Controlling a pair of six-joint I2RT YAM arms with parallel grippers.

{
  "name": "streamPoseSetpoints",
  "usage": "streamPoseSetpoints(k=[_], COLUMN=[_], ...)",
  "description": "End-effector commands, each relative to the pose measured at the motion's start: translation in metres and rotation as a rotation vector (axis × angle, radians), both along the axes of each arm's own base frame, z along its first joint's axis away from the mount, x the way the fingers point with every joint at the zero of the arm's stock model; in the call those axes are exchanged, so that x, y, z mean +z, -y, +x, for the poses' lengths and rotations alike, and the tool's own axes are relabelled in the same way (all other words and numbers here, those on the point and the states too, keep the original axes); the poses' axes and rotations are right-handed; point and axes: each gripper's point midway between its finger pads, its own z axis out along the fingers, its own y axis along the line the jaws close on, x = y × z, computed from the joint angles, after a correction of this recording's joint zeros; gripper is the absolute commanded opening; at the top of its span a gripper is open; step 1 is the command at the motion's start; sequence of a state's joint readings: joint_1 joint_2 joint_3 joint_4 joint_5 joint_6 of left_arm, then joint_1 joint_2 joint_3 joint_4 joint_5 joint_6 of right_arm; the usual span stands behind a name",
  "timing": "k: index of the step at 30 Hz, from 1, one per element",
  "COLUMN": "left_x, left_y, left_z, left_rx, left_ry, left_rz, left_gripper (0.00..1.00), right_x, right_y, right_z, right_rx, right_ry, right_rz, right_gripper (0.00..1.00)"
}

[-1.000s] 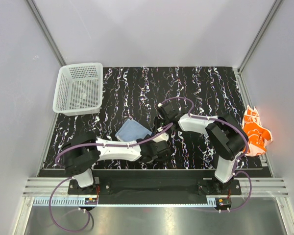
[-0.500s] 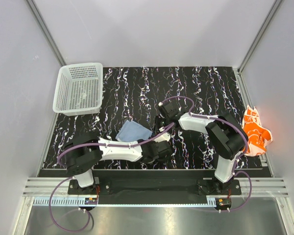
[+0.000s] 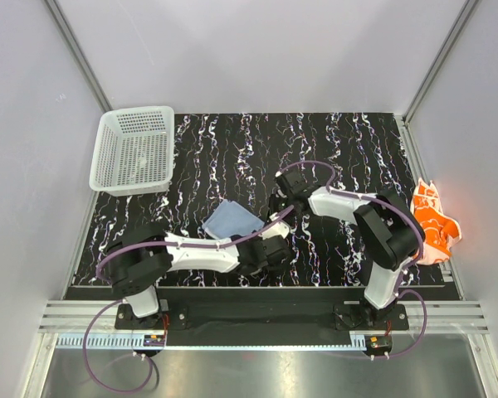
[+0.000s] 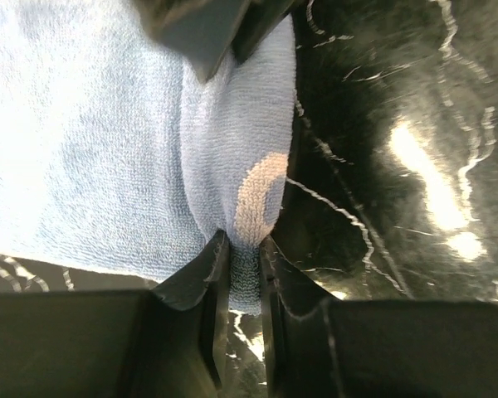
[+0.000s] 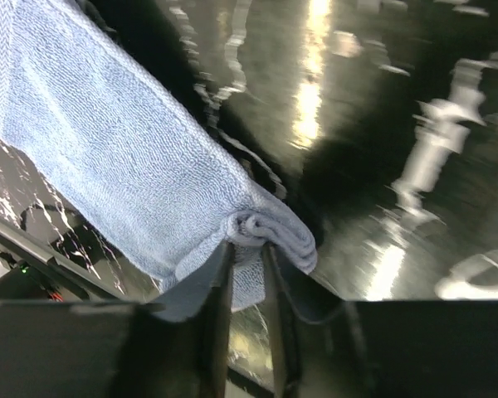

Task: Roll the towels
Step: Roll the towel

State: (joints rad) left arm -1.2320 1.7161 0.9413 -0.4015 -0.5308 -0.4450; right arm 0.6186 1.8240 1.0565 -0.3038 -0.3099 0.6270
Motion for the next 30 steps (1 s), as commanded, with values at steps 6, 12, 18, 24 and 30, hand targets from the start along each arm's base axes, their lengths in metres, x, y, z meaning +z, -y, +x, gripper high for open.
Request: streamPoseSetpoints(k=[6, 12, 18, 24, 30], left_x=[-0.003, 0.015, 0.035, 0.049, 0.063], left_y=[0.015, 0.027, 0.037, 0.040, 0.043], left_z=[-0.045, -0.045, -0.042, -0.037, -0.031], left_rx=[-0.066, -0.069, -0.042, 0.033, 0.078], left_ry=[-0.288, -0.339, -0.407, -0.531, -0.675], left_rz=[-0.205, -0.320, -0.494, -0.728, -0.988], left_gripper=[0.05, 0.05, 0.04, 0.02, 0.02], right_x=[0.040, 0.074, 0.087, 0.089, 0.089], right_y=[0.091, 0.118, 0.112, 0.101, 0.073], right_z=[0.044, 0.052, 0.020, -0.022, -0.051], right_rx=[-0.179, -0.257, -0.270, -0.279, -0.236], right_ry=[0.087, 0.131, 0.125, 0.114, 0.115], right_rz=[-0.194, -0.198, -0.079, 0.101, 0.222], right_gripper=[0.59, 0.65, 0.66, 0.66, 0.67])
